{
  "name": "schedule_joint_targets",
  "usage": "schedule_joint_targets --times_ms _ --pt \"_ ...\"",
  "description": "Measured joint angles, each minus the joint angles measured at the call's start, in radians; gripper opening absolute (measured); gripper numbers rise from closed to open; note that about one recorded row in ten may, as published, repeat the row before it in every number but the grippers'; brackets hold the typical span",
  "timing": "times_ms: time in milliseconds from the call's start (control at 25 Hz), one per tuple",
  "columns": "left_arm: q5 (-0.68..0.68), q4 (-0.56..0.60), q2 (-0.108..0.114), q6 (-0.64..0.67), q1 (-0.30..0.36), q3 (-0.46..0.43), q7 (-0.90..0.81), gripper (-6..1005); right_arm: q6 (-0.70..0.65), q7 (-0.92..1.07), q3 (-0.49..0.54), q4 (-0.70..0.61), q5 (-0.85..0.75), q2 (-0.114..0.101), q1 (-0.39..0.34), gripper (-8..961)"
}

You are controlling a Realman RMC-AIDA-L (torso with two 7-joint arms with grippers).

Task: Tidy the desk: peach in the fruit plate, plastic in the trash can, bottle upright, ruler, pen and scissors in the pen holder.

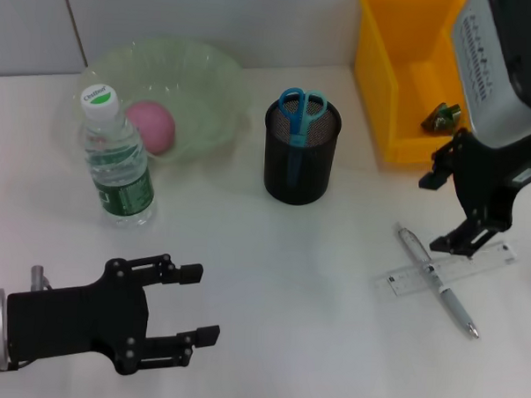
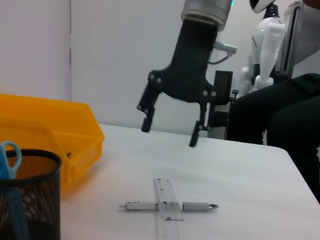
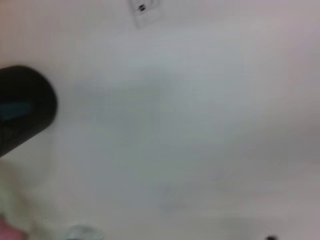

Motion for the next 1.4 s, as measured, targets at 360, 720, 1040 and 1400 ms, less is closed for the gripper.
schedule_joint_targets --times_ms 360,720,1040,1400 --pt "0.001 -0.029 0.0 -0.003 -0.016 -0.023 -0.004 739 0.029 -0.148 -0.003 0.154 -0.042 -0.003 0.054 781" --pt "0.006 -0.061 0.001 -0.03 -0.032 -0.027 -0.004 739 0.05 -0.178 -0.086 0.254 -0.057 0.002 0.068 780" --pt "0.007 -0.068 0.003 -0.048 -0.033 -0.03 -0.016 739 0.132 -0.222 -0.128 0.33 -0.063 0.004 0.06 779" --pt "0.007 -0.072 0.003 -0.055 -0.039 -0.033 -0.029 739 0.21 -0.252 -0.176 0.41 -0.057 0.005 0.073 778"
